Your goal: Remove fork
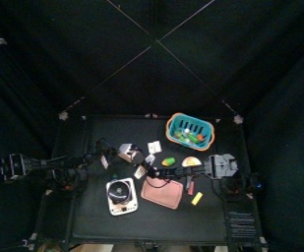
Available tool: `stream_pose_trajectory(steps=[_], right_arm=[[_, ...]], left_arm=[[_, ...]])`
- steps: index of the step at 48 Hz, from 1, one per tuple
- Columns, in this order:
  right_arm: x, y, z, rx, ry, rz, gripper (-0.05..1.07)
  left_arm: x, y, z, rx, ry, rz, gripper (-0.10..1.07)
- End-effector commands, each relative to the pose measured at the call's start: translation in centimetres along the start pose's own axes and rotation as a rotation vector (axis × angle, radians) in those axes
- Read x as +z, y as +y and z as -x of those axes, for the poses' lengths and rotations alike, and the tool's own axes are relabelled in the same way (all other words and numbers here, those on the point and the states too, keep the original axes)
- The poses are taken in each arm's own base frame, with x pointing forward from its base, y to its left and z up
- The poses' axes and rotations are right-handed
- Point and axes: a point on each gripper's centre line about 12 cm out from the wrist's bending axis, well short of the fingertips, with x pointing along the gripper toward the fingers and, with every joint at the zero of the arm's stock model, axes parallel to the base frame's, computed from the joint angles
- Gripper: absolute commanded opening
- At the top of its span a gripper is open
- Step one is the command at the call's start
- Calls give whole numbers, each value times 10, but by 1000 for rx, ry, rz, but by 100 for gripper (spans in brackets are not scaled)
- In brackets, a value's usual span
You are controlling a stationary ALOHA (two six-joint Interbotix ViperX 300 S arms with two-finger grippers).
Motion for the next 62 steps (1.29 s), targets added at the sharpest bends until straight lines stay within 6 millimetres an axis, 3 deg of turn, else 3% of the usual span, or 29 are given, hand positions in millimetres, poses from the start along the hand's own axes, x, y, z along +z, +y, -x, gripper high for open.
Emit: stream_pose_trajectory(steps=[1,20,43,53,62], right_arm=[[25,0,18,13,-57,-24,60],[38,5,26,24,-96,-17,60],[33,5,29,11,-93,-4,60],[28,4,24,4,-77,-5,60],[28,4,23,5,-77,-6,60]], left_arm=[[6,0,-2,1,-17,-1,63],[6,0,-2,1,-17,-1,63],[8,-2,-3,-6,-26,-1,63],[21,-13,-3,-50,-67,-14,63],[47,-26,-9,-90,-146,-19,63]])
